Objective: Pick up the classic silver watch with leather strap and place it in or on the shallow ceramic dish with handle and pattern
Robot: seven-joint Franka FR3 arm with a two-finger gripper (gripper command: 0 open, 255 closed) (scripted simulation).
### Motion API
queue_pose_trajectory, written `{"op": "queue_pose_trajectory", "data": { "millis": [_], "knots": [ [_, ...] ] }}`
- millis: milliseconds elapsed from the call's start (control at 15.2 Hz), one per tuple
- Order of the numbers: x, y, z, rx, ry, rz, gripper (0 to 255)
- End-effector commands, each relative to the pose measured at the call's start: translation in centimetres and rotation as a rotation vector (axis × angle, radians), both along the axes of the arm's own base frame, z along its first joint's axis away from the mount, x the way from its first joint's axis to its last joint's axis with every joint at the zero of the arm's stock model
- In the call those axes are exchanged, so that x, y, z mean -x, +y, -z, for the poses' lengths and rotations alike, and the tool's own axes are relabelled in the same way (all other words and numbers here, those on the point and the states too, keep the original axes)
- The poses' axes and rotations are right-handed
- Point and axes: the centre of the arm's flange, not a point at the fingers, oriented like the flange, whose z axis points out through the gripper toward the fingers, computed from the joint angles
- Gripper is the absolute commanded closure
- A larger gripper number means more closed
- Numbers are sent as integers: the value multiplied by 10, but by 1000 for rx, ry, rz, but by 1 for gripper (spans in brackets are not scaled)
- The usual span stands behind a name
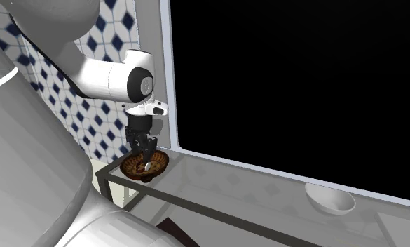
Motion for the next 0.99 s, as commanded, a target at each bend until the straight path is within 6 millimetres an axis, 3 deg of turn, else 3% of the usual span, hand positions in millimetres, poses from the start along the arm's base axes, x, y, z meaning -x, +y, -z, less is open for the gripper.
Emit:
{"op": "queue_pose_trajectory", "data": {
  "millis": [0,198,462,924],
  "knots": [
    [0,0,0,0,0,0,0],
    [0,0,0,0,0,0,0],
    [-4,-4,-50,0,0,0,0],
    [-4,-4,-50,0,0,0,0]
  ]
}}
